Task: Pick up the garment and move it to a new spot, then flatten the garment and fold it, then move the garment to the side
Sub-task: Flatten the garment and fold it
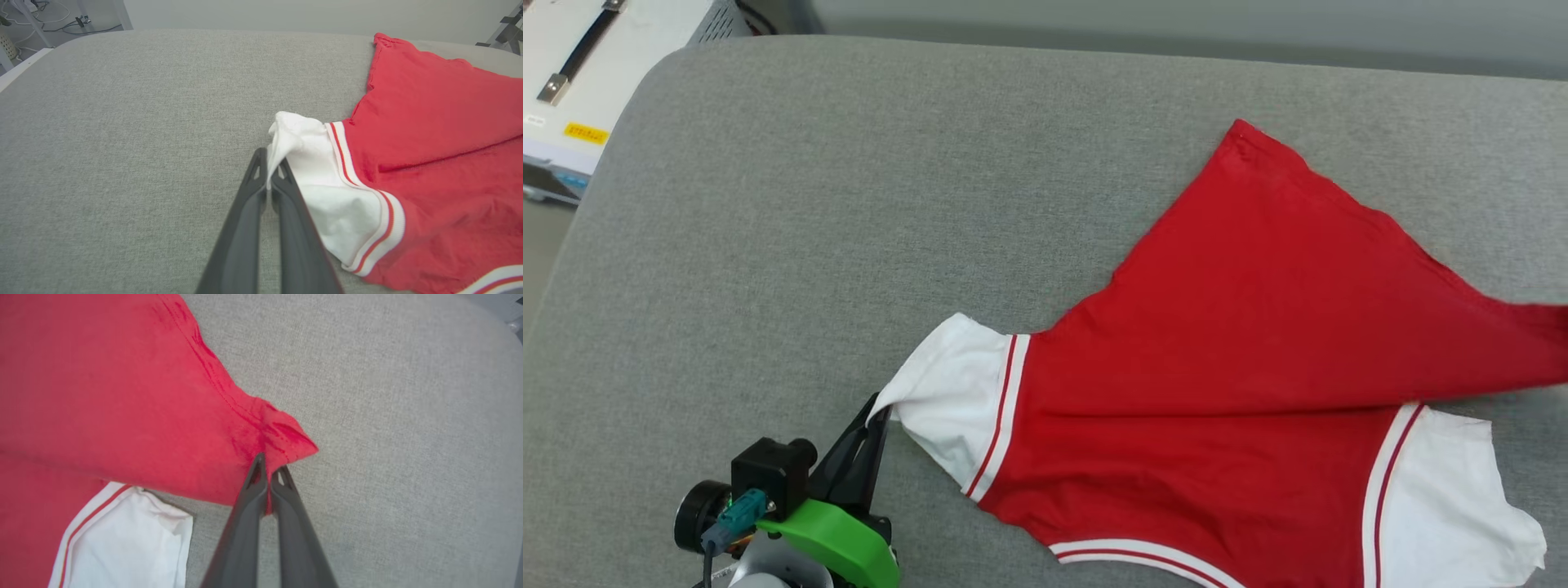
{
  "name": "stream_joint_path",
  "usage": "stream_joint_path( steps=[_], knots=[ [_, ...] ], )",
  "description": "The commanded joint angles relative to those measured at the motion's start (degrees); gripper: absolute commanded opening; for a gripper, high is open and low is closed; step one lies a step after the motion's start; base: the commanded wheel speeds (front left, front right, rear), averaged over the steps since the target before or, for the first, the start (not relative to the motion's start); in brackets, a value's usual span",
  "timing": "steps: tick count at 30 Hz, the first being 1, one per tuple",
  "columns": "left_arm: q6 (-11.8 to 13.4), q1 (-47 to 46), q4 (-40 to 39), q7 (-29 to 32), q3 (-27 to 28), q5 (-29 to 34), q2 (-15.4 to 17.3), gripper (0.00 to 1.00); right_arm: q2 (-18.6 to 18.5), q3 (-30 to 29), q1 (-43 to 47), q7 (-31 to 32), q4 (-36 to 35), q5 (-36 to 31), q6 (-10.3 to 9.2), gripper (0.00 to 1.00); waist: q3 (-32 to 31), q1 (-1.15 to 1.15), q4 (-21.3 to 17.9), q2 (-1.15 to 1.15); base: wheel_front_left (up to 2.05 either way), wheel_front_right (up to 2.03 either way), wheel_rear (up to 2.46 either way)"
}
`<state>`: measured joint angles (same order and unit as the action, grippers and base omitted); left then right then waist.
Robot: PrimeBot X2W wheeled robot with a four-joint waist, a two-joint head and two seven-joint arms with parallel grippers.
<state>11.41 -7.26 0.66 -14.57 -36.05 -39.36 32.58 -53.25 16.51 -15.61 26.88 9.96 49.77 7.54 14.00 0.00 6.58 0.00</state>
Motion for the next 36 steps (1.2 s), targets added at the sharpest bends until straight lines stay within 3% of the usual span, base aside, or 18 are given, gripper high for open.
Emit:
stream_joint_path(
  steps=[1,9,15,16,17,18,28,32,36],
  knots=[
    [0.43,1.02,-0.12,0.01,0.37,-0.68,0.47,0.00,1.10,-1.78,3.27,-0.71,-0.71,-0.11,-0.05,0.00,-2.22,0.00,-2.26,0.00,0.00,0.00,0.00],
    [0.55,2.34,0.12,-0.06,0.74,-1.18,1.16,0.00,10.25,-13.33,22.29,1.25,-4.60,-3.50,-0.05,0.00,-3.10,0.00,-3.61,0.00,0.00,0.00,0.00],
    [0.28,2.29,0.64,-0.11,0.73,-1.13,1.06,0.00,17.61,-16.82,27.79,4.63,-4.16,-6.42,-0.05,0.00,-2.77,0.00,-3.71,0.00,0.00,0.00,0.00],
    [0.21,2.21,0.74,-0.12,0.68,-1.11,1.04,0.00,18.47,-17.40,27.76,4.88,-4.23,-6.49,-0.05,0.05,-2.77,0.00,-3.70,0.00,0.00,0.00,0.00],
    [0.13,2.16,0.89,-0.12,0.64,-1.10,1.02,0.00,19.24,-18.18,27.45,5.02,-4.59,-6.66,-0.05,0.45,-2.86,0.00,-3.71,0.00,0.00,0.00,0.00],
    [0.10,2.16,1.00,-0.13,0.63,-1.11,1.01,0.00,19.61,-18.91,27.08,4.98,-4.97,-6.92,-0.05,1.00,-3.00,0.00,-3.74,0.00,0.00,0.00,0.00],
    [-0.56,1.44,0.81,-0.22,0.62,-1.14,0.13,0.00,17.99,-25.28,18.18,4.33,-15.57,-7.65,-0.05,1.00,-2.74,0.00,-2.28,0.00,0.00,0.00,0.00],
    [-0.89,0.28,0.49,-0.25,0.53,-0.57,-0.30,0.00,16.18,-22.31,10.01,7.60,-19.72,-8.29,-0.05,1.00,-1.41,0.00,-1.41,0.00,0.00,0.00,0.00],
    [-1.30,-1.30,0.21,-0.27,0.14,0.26,-0.80,0.00,15.47,-15.52,-0.45,13.25,-19.08,-8.06,-0.05,1.00,0.21,0.00,-0.19,0.00,0.00,0.00,0.00]
  ],
)
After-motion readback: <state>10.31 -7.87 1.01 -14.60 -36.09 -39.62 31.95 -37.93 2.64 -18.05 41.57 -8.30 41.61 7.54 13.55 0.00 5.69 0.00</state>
